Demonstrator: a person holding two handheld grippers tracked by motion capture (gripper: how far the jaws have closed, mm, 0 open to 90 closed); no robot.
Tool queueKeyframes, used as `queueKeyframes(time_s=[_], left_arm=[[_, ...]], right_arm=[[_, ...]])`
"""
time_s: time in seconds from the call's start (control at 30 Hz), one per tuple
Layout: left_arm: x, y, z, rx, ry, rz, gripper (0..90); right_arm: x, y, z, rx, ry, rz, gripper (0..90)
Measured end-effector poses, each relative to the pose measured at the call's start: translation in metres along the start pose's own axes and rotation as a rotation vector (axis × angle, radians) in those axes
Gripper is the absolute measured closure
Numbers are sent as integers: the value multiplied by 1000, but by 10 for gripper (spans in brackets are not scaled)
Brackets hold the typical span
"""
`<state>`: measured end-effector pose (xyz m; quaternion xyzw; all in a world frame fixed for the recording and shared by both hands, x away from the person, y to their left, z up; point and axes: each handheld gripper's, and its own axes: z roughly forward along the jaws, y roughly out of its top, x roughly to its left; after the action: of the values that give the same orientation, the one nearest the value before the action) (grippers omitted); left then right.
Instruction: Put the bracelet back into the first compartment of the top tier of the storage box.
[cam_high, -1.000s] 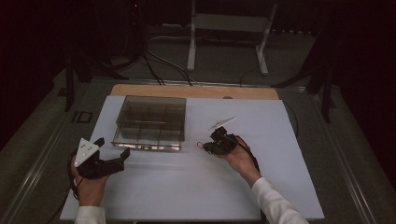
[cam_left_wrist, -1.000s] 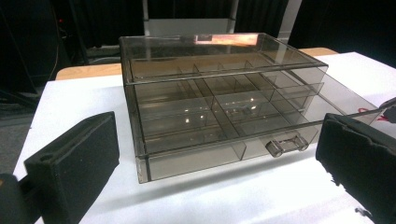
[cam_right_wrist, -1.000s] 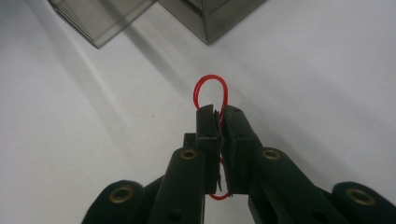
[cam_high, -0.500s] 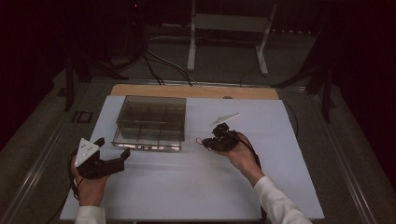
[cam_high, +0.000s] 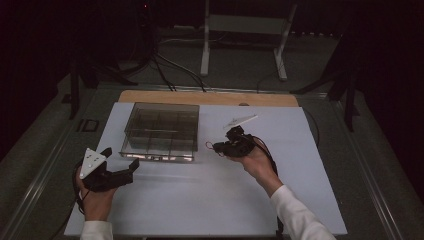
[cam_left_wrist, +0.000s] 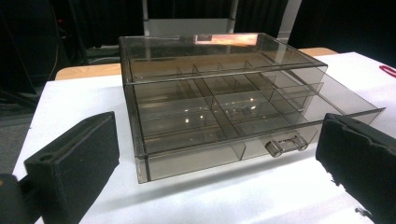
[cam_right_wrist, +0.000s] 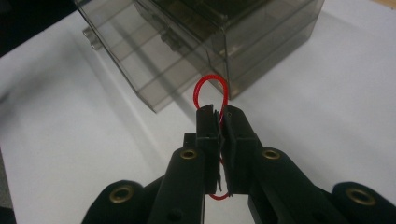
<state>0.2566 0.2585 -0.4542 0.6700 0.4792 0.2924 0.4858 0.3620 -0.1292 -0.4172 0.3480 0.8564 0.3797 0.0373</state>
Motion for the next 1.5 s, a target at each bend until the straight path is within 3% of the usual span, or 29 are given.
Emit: queueKeyframes(time_s=[0.67,1.5], left_arm=[[1,0,0,-3,1,-2,10],[2,1,-1,-3,3,1,10]], right_arm=[[20,41,-1,-42,25,-36,867],[33,80,10,-69,47,-67,867]])
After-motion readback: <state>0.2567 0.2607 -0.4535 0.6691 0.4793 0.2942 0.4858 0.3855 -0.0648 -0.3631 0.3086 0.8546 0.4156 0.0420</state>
